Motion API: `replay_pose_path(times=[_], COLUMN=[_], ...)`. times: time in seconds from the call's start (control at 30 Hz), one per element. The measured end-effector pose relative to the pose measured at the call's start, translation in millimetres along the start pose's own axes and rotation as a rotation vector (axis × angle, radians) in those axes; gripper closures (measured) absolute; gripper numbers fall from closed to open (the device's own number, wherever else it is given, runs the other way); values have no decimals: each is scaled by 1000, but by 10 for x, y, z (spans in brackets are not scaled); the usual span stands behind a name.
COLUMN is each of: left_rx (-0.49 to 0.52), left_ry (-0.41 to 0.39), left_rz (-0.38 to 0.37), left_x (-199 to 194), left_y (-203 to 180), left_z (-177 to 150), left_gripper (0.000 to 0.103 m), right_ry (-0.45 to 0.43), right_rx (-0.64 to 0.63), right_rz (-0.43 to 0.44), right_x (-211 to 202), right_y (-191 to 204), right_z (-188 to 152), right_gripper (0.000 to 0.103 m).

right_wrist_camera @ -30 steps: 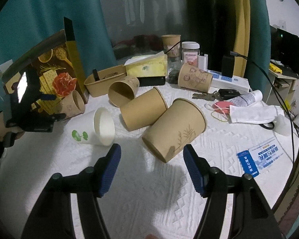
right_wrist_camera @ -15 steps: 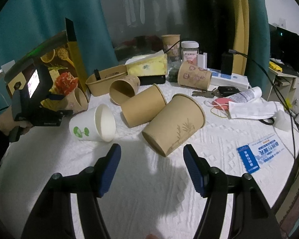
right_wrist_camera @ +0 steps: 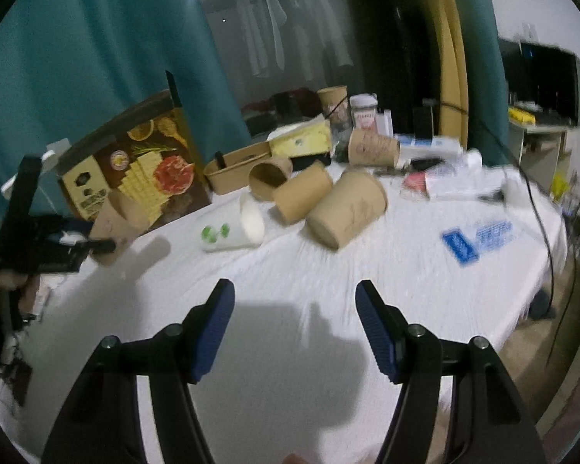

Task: Flip cup upright
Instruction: 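Close the left gripper on the pink-printed cup and lift it, then carry the cup in the left gripper toward the right gripper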

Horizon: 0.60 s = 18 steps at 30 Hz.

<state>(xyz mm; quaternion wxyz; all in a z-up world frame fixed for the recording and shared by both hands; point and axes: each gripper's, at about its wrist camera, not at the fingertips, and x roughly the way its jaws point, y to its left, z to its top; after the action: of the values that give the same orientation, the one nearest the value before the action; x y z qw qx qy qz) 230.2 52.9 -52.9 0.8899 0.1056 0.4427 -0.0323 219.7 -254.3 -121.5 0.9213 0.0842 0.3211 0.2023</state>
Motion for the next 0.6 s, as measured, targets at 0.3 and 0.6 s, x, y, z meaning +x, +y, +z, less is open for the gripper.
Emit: replay_pose_path(times=[0.3, 0.6], left_rx=[-483, -846], left_ry=[66, 159], left_rz=[-264, -421], left_x=[-17, 252], left_y=[-500, -530], left_z=[-563, -900], left_gripper=[42, 42], right_ry=[68, 66], right_rx=[29, 23], right_rz=[80, 113], right_x=[-200, -300], right_y=[-14, 3], right_z=[-436, -465], right_gripper=[40, 40])
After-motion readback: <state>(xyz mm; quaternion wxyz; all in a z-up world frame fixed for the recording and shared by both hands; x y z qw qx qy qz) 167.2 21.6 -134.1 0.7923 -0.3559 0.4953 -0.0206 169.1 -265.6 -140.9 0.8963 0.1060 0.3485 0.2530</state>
